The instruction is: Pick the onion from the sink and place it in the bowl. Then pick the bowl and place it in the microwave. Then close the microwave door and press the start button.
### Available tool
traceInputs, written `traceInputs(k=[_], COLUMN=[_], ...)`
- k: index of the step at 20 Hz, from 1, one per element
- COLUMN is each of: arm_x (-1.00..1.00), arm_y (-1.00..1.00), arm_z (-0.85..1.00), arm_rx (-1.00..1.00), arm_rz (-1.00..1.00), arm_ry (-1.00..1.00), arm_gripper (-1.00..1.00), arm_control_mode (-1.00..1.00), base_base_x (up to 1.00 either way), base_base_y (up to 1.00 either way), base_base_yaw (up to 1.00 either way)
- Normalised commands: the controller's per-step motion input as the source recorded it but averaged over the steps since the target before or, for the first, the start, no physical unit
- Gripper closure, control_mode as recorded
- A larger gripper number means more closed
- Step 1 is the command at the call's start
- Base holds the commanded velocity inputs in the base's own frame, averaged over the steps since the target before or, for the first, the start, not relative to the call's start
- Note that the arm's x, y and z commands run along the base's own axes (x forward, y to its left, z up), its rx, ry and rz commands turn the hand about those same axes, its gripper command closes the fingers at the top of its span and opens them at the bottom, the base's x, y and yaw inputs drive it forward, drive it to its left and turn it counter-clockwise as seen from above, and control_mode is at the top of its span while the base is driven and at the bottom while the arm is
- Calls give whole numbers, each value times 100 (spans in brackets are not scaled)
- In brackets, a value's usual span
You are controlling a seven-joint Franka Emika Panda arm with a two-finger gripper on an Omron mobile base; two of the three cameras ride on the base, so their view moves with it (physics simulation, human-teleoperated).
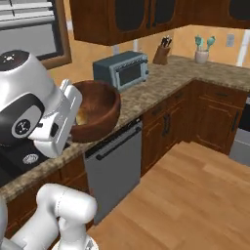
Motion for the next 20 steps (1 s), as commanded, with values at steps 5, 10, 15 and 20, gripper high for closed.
traceInputs(k=[5, 10, 15, 20], arm_x=[0, 0, 0, 0], arm_y=[0, 0, 0, 0], arm_z=[0, 0, 0, 0], arm_rx=[0, 0, 0, 0], arm_rz=[0, 0, 0, 0], arm_ry=[0, 0, 0, 0], arm_gripper=[100, 100, 100, 100], arm_control_mode=[100, 100, 100, 100], base_base_x=[2, 58, 96, 100], base_base_y=[-62, -100, -100, -94], base_base_yaw=[-81, -40, -12, 3])
